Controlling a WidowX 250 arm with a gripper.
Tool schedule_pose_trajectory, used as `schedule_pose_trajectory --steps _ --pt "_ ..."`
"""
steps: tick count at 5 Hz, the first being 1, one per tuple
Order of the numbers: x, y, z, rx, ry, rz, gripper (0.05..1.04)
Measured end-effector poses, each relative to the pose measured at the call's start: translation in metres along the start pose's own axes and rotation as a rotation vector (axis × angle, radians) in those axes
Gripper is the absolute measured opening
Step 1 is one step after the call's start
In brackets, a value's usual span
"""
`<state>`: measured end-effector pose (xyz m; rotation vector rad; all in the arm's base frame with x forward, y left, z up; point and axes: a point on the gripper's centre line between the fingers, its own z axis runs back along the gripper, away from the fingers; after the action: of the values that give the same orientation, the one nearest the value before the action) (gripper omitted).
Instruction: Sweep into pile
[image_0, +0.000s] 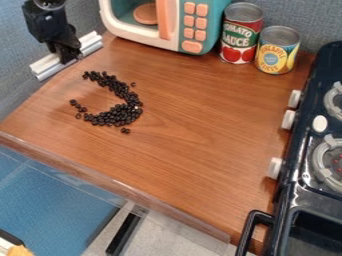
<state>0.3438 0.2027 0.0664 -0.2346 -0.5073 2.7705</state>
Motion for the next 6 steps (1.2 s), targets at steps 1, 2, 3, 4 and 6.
schedule_pose_trajectory --steps 1,2,3,4,6 --pt "0.005 0.000 -0.008 0.008 -0.074 0.079 0.331" --pt "0.006 0.008 -0.013 0.030 -0.118 0.152 0.331" --pt "0.004 0.002 -0.011 0.010 -0.119 0.172 0.331" --pt "0.006 0.005 -0.021 0.015 -0.144 0.164 0.331" --pt "0.009 0.005 -0.029 -0.001 -0.163 0.155 0.331"
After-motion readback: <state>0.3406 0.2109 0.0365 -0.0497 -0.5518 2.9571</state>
